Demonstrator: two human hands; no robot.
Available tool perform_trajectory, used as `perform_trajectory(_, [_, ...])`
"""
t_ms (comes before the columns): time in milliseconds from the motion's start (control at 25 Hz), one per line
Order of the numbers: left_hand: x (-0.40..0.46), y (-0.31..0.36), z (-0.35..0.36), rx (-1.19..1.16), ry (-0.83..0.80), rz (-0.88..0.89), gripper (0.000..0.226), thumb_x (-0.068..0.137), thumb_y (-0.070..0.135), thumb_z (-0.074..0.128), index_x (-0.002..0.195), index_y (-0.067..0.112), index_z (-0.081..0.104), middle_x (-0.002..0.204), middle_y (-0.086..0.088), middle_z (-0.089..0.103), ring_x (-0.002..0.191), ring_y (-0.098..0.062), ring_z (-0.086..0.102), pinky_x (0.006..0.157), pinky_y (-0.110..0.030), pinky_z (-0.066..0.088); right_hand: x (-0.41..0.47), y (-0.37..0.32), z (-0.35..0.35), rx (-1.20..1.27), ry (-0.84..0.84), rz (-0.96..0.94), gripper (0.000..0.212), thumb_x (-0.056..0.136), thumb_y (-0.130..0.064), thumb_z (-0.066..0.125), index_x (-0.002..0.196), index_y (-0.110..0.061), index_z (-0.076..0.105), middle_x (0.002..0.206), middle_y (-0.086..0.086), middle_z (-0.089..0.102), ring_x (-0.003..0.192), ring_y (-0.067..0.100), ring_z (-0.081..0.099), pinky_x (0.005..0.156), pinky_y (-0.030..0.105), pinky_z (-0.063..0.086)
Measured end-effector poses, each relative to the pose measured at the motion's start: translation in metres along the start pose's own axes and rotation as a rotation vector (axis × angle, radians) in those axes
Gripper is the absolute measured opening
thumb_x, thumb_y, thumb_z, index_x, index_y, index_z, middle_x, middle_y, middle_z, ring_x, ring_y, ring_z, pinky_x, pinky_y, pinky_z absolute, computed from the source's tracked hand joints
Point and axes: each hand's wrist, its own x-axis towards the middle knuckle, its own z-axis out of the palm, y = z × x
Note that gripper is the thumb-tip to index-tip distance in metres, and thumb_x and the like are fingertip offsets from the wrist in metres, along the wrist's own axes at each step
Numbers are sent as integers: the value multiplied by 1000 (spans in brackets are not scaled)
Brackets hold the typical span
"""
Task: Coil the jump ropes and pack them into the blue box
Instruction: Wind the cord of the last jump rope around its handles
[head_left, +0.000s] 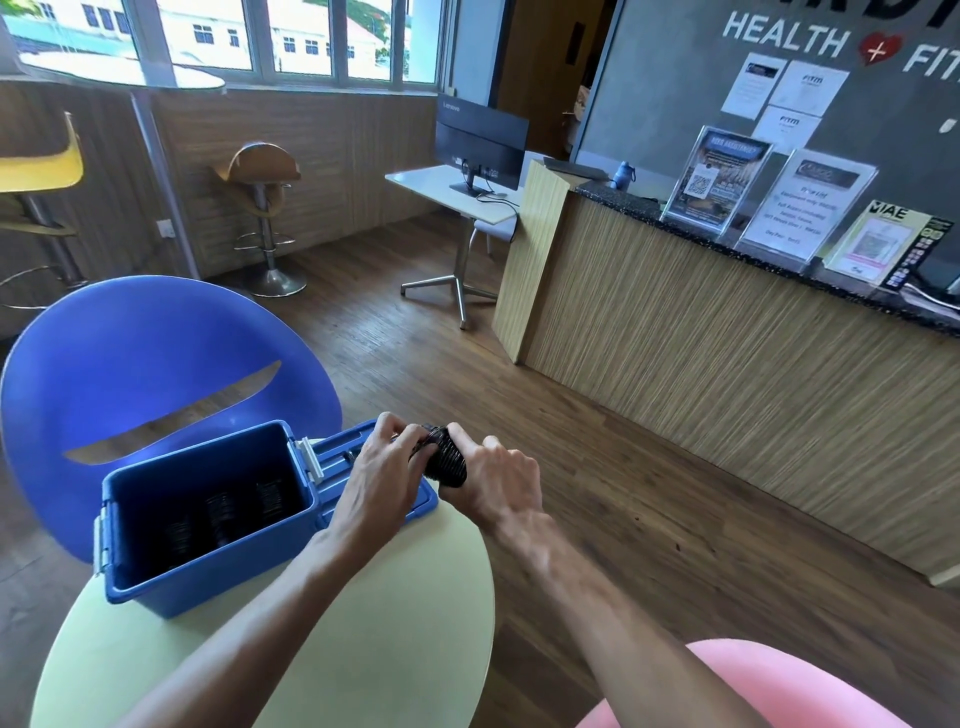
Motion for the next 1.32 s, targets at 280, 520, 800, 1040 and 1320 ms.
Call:
perform_trajectory(280, [7, -12, 6, -176, 60, -103, 12, 87, 20, 71, 91, 10, 72, 110, -2, 58, 100, -16, 52, 84, -10, 36, 1, 1, 0, 17, 8, 8, 52, 85, -41, 57, 135, -38, 42, 95, 5, 61, 83, 35, 69, 62, 32, 37])
perform_trajectory(520, [7, -7, 3, -417, 30, -250, 8, 82, 23, 76, 83, 29, 70, 106, 7, 60, 92, -19, 65, 79, -46, 55, -3, 1, 2, 79, 54, -9, 55, 85, -45, 57, 136, -38, 37, 93, 4, 63, 80, 36, 68, 61, 33, 37])
perform_trajectory(800, [11, -4, 1, -444, 16, -325, 13, 80, 23, 78, 92, 19, 73, 101, 0, 61, 95, -15, 63, 82, -17, 49, -8, 8, 4, 133, 90, -52, 54, 85, -54, 60, 128, -43, 29, 89, 3, 58, 76, 36, 67, 57, 34, 41])
perform_trajectory(1040, [12, -4, -5, -499, -16, -351, 20, 79, 25, 78, 97, 20, 72, 103, 2, 60, 95, -3, 63, 80, -13, 49, -8, 10, 3, 141, 53, -69, 60, 85, -58, 62, 132, -49, 26, 93, 2, 55, 80, 36, 66, 60, 37, 47])
perform_trajectory(1320, [8, -14, 1, -721, 185, -470, 8, 96, 27, 59, 95, 24, 66, 97, -12, 66, 91, -26, 66, 75, -40, 58, -4, 8, -1, 149, 55, -104, 61, 86, -60, 61, 134, -49, 25, 95, 3, 53, 79, 36, 66, 59, 36, 43])
